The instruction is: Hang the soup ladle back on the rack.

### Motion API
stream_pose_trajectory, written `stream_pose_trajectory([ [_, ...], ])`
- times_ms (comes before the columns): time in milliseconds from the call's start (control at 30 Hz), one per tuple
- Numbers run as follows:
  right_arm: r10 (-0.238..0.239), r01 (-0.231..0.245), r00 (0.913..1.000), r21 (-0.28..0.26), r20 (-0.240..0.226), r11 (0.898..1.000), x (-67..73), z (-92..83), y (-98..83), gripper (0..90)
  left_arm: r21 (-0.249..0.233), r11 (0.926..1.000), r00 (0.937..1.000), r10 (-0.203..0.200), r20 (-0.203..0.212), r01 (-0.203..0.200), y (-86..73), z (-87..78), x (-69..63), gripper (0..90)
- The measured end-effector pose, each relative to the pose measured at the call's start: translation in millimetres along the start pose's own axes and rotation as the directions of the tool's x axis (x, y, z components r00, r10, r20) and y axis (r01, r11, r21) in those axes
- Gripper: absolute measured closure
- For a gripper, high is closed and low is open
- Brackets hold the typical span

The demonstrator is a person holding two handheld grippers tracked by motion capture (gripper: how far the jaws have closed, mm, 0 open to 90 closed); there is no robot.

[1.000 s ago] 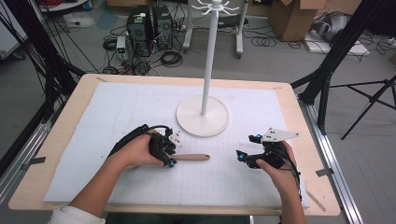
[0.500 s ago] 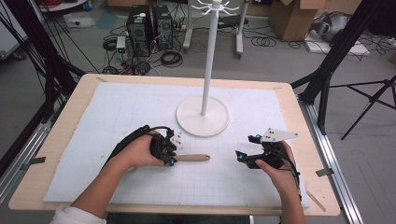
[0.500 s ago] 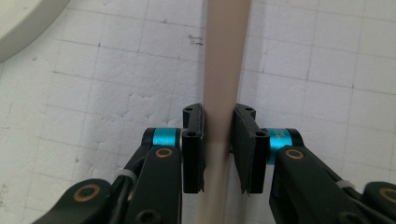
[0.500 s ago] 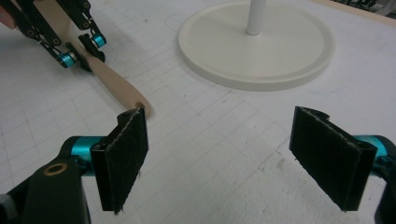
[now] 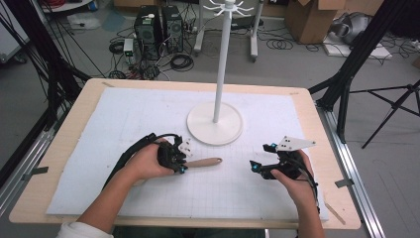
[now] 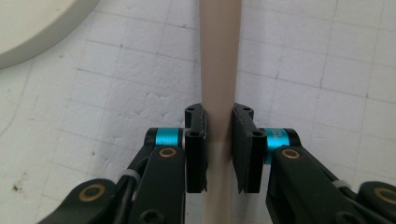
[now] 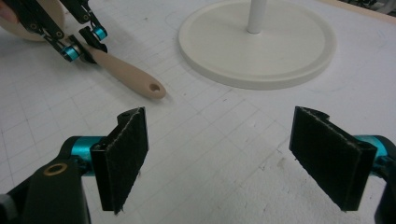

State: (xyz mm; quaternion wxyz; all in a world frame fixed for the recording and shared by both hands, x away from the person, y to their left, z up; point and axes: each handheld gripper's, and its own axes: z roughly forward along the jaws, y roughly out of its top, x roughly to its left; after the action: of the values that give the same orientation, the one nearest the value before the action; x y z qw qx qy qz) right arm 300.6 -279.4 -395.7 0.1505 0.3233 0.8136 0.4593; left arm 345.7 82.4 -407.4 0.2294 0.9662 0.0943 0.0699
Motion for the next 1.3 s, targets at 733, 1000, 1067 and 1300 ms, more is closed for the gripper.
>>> stream_pose_trajectory([
  [733, -0.005, 0.005, 0.9999, 0.02, -0.011, 1.0, 2.9, 5.2, 0.4, 18.7, -0.313, 0.9414, 0.9922, -0.119, 0.036, 0.125, -22.2, -75.9, 14.2, 76.3],
  [1000, -0.003, 0.003, 0.9999, 0.024, -0.012, 1.0, 3.0, 5.8, 0.3, 18.7, -0.349, 0.9299, 0.9931, -0.111, 0.036, 0.117, -13.8, -99.1, 16.2, 76.4],
  [1067, -0.003, 0.003, 0.9999, 0.021, -0.011, 1.0, 3.0, 5.7, 0.4, 18.7, -0.349, 0.9302, 0.9936, -0.109, 0.032, 0.113, -10.5, -103.2, 16.8, 76.4],
  [1300, -0.003, 0.003, 0.9999, 0.019, -0.014, 1.0, 2.7, 4.8, 0.4, 18.7, -0.381, 0.9177, 0.9934, -0.1, 0.057, 0.114, 1.4, -120.4, 23.1, 76.3],
])
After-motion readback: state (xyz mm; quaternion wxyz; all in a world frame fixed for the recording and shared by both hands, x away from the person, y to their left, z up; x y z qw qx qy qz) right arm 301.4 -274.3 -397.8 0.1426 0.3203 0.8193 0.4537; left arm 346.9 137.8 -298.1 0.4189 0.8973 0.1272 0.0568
